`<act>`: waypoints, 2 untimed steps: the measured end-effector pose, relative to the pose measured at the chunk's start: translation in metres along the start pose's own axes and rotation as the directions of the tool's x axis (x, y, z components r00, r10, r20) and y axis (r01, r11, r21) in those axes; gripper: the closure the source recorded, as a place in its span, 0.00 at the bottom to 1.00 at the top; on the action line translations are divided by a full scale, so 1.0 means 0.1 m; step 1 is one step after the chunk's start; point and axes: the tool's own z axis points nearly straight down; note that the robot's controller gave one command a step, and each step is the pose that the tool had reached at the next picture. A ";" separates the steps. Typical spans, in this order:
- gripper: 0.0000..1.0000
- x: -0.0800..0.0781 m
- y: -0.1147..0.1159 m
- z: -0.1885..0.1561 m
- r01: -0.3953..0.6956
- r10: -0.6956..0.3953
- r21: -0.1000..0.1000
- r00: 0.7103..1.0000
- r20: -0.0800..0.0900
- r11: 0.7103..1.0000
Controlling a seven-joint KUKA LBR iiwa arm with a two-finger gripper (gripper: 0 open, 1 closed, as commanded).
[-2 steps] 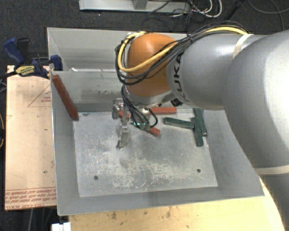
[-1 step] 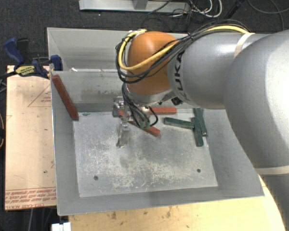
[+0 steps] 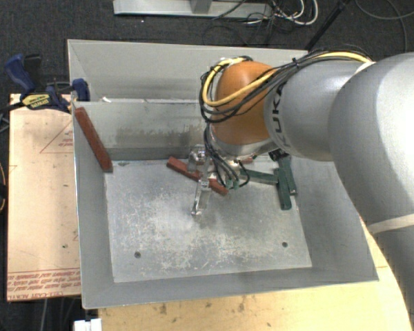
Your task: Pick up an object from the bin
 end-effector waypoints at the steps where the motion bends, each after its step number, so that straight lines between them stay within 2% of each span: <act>1: 0.00 -0.04 -0.15 -0.08 0.004 -0.004 0.002 1.000 -0.003 1.000; 2: 0.00 -0.02 -0.16 -0.20 -0.243 0.243 0.001 0.970 -0.001 0.970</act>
Offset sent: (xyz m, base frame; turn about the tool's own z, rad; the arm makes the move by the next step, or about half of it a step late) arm -0.0013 -0.0181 0.0177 0.2588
